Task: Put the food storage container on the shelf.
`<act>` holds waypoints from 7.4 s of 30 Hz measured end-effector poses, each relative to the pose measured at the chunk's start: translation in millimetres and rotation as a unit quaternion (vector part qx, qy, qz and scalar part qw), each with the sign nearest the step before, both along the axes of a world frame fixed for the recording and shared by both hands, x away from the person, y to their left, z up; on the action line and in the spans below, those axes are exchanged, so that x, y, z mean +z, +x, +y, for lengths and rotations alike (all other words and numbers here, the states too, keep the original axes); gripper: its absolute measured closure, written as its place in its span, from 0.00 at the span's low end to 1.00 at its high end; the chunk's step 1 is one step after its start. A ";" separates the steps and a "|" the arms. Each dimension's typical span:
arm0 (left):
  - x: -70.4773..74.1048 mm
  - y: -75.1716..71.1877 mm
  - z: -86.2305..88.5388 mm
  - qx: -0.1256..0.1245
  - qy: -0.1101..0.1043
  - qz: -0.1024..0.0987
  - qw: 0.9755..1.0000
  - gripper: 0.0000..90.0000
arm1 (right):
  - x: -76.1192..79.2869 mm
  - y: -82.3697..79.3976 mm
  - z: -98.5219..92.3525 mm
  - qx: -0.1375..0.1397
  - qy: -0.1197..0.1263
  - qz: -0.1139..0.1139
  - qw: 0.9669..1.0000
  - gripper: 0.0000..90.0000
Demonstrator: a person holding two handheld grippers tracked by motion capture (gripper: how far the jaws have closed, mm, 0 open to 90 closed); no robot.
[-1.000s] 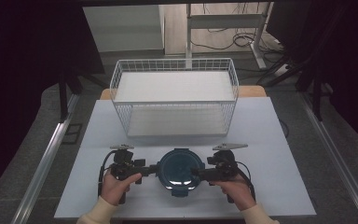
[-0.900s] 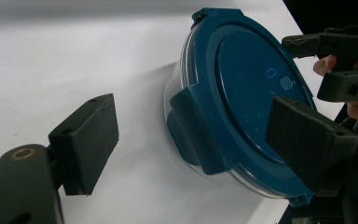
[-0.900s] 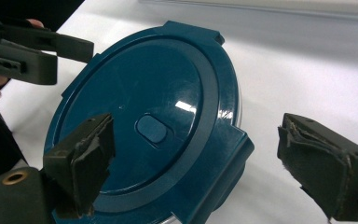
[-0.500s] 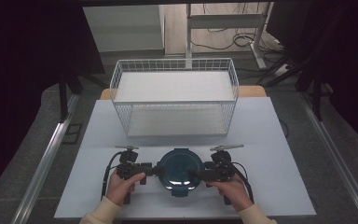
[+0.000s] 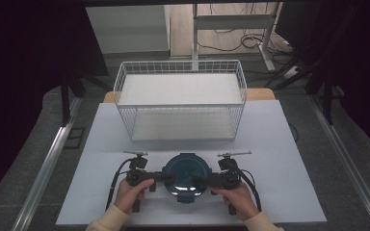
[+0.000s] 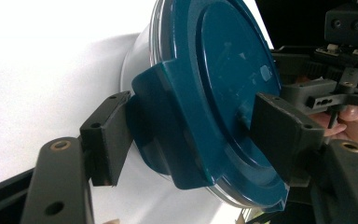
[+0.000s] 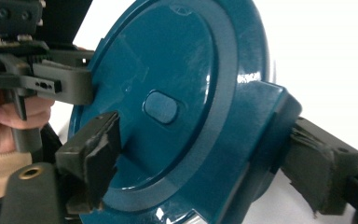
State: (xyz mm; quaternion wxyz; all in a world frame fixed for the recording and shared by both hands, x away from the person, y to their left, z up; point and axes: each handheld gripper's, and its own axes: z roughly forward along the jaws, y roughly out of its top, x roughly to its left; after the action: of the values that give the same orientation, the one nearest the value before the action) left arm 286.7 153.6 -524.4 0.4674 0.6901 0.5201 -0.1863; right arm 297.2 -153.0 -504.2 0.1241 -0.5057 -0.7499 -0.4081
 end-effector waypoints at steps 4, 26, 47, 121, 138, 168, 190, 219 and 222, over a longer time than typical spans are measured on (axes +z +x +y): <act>0.9 -1.0 0.7 0.006 -0.004 0.006 1.000 0.37 | -2.5 1.9 -6.4 -0.017 0.026 0.017 0.999 0.27; 15.8 -18.4 4.0 0.019 -0.022 -0.029 0.999 0.51 | 4.9 -13.1 -17.7 -0.027 0.055 -0.015 0.998 0.38; 45.7 -18.9 4.9 0.015 -0.020 -0.083 0.996 0.52 | 37.5 -15.8 -14.4 -0.002 0.039 -0.095 0.995 0.39; 202.7 77.5 26.3 0.016 -0.004 -0.179 0.984 0.50 | 192.8 78.8 9.4 0.015 0.036 -0.202 0.979 0.40; 236.4 122.3 31.0 0.015 -0.009 -0.182 0.983 0.50 | 231.0 123.8 13.6 0.018 0.031 -0.207 0.978 0.41; 197.7 198.9 33.0 0.058 -0.066 -0.085 0.992 0.49 | 206.1 200.5 14.1 -0.040 0.057 -0.118 0.991 0.40; 182.7 210.1 26.3 0.086 -0.072 -0.067 0.991 0.41 | 187.3 214.6 13.5 -0.120 0.092 -0.037 0.988 0.32; 211.5 119.5 46.2 0.097 0.036 -0.216 0.971 0.26 | 215.1 137.1 -1.7 -0.041 -0.011 -0.232 0.972 0.17; 207.9 103.3 47.5 0.091 0.062 -0.232 0.967 0.26 | 209.9 121.3 -7.9 -0.037 -0.011 -0.250 0.968 0.18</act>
State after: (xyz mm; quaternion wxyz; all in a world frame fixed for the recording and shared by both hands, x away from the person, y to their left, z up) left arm 390.0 201.0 -316.6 0.5462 0.6923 0.4685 0.0546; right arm 418.5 -160.9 -294.3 -0.0878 -0.4165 -0.7422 -0.5176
